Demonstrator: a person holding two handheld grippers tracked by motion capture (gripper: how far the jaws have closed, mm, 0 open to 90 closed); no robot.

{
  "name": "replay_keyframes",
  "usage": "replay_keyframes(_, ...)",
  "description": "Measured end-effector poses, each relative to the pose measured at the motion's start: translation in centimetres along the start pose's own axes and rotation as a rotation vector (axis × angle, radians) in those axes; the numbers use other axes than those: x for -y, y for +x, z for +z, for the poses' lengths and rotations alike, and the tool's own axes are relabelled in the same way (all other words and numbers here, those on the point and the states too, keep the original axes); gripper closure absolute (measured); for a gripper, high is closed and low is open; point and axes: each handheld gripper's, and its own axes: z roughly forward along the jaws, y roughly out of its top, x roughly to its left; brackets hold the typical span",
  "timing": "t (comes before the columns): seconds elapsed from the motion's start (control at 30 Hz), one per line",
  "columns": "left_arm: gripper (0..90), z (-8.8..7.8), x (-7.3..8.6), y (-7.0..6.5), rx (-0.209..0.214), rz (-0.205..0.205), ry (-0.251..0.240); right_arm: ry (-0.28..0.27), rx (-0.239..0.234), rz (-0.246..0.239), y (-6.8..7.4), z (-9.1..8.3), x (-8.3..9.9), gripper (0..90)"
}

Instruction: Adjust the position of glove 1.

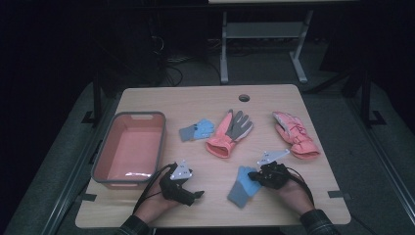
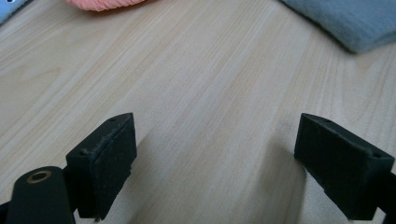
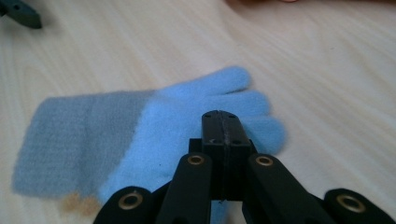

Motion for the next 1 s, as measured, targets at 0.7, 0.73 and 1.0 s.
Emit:
replay_keyframes(0.7, 12.3, 0.1, -0.1, -0.1, -0.009, -0.007, -0.003, -0.114, 0.111, 0.076, -2.4, -3.1, 3.3, 34.4)
replay_keyframes(0.73, 12.3, 0.1, -0.1, -0.1, -0.010, -0.010, -0.001, -0.121, 0.120, 0.082, -2.8, -3.3, 3.8, 31.0)
replay_keyframes(1.0, 14.9, 0.2, -1.1, 0.0, 0.003, -0.056, 0.029, -0.119, 0.162, 0.136, -5.1, -4.1, 6.5, 15.1)
